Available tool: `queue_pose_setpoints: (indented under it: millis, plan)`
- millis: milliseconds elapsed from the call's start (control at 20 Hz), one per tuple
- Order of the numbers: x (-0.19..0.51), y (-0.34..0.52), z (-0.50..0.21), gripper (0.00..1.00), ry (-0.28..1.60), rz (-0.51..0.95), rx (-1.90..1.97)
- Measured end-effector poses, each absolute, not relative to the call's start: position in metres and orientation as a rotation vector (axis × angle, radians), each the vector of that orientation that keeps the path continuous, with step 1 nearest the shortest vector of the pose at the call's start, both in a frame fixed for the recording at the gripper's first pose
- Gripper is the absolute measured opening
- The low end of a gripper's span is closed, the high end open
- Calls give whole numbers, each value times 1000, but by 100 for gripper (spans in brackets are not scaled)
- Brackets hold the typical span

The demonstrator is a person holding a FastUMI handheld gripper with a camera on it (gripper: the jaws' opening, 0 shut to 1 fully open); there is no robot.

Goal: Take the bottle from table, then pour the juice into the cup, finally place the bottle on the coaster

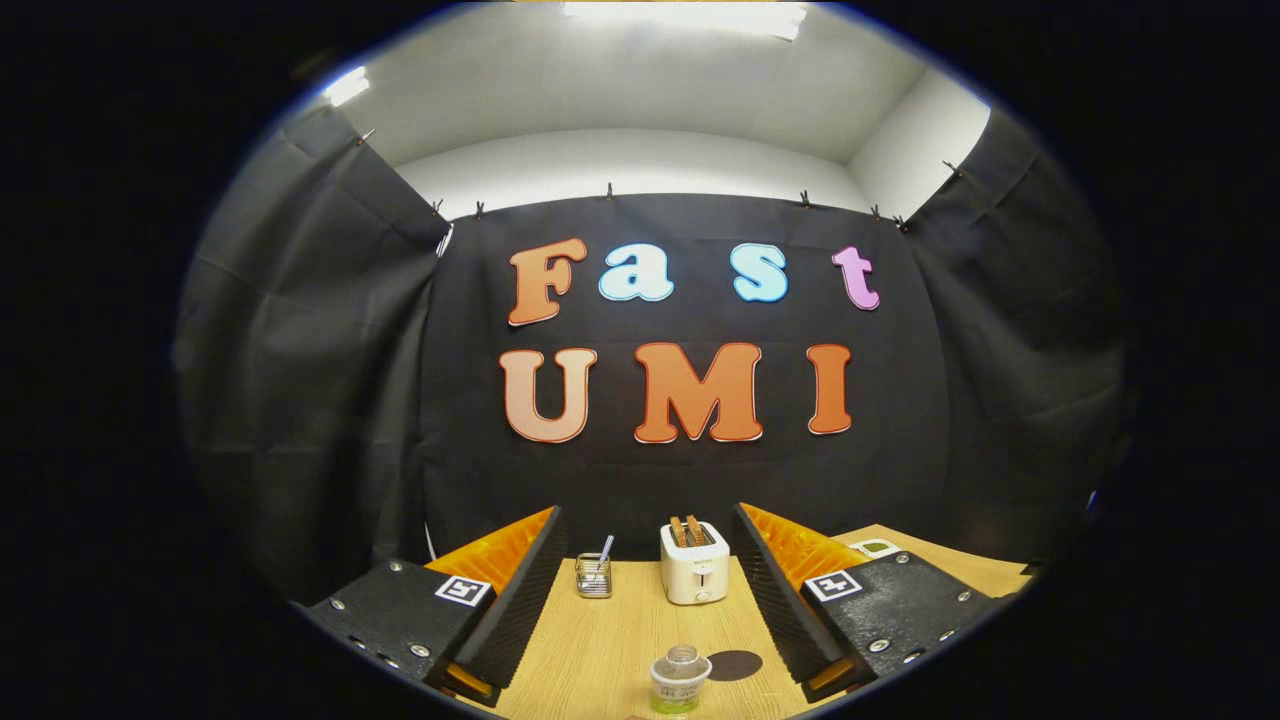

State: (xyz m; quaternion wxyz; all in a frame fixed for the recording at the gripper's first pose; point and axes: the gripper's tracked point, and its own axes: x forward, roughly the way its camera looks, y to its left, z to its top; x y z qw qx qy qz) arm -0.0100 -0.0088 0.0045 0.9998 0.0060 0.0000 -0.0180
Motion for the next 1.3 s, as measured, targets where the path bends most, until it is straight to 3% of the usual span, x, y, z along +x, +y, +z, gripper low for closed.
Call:
queue_pose_setpoints:
  millis: [550, 950, 1300]
  plan:
    - [-16, -19, -44, 98, 20, -110, -22]
    - [-16, -38, -145, 99, 101, -176, 2]
    - [-14, -35, -237, 98, 235, -136, 18]
